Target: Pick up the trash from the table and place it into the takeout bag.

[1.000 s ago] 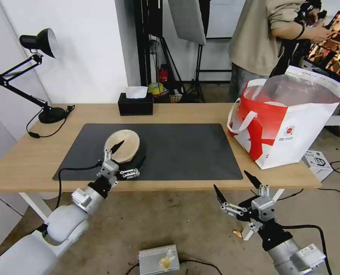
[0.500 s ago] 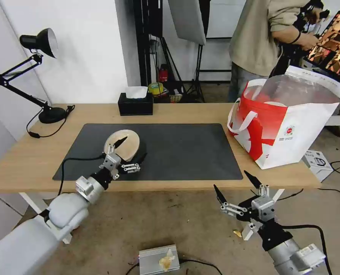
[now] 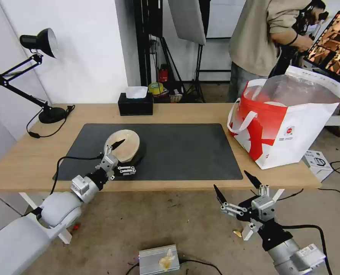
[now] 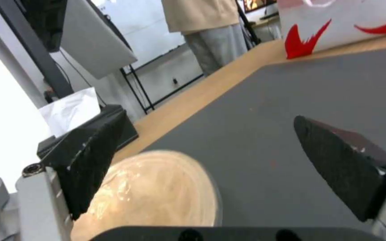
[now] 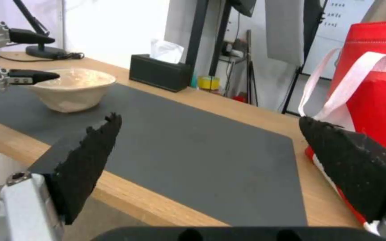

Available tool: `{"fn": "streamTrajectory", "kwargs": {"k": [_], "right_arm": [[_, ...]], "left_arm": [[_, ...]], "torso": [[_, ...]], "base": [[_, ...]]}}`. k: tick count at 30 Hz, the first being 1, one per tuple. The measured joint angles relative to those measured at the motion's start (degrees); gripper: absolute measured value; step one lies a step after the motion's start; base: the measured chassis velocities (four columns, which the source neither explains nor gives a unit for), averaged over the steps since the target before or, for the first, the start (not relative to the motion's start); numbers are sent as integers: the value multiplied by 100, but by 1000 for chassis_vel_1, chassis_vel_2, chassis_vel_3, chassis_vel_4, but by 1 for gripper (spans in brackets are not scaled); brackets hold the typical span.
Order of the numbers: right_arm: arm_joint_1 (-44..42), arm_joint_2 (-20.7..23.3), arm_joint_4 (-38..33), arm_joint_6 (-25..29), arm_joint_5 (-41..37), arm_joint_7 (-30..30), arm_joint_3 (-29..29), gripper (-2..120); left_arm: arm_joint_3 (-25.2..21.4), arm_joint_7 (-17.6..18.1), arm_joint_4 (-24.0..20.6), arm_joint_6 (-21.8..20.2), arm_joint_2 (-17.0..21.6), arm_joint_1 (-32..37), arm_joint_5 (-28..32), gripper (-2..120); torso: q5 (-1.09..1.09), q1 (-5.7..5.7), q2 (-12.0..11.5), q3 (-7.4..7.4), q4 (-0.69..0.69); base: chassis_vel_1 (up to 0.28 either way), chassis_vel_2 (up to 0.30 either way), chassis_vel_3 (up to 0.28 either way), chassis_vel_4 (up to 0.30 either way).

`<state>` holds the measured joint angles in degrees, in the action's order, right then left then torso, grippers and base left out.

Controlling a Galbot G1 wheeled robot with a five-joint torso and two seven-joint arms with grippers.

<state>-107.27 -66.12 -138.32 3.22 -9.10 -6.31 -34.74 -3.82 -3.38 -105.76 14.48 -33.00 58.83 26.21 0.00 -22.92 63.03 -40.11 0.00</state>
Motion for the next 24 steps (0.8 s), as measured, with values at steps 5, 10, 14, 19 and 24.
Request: {"fn": "streamTrajectory", "kwargs": {"k": [5,10,14,19,24], "right_arm": [[0,0,0,0,0,0,0,100],[0,0,0,0,0,0,1,100],[0,0,0,0,0,0,0,100],[0,0,0,1,0,0,0,100],[0,0,0,1,0,0,0,100]], "left_arm": [[18,-1,99,-12,33,-8,-2,100],[40,-1,191,-15,35,-22,-5,100],[59,-5,255,-15,54,-29,-15,100],[78,-8,335,-18,102,-47,-28,100],[79,-48,432,-19,110,-74,-32,100]], "torso": [[0,0,0,0,0],[0,0,0,0,0],[0,0,0,0,0],[0,0,0,0,0],[0,0,0,0,0]], "base": [[0,0,0,0],[0,0,0,0],[0,0,0,0],[0,0,0,0],[0,0,0,0]]}}
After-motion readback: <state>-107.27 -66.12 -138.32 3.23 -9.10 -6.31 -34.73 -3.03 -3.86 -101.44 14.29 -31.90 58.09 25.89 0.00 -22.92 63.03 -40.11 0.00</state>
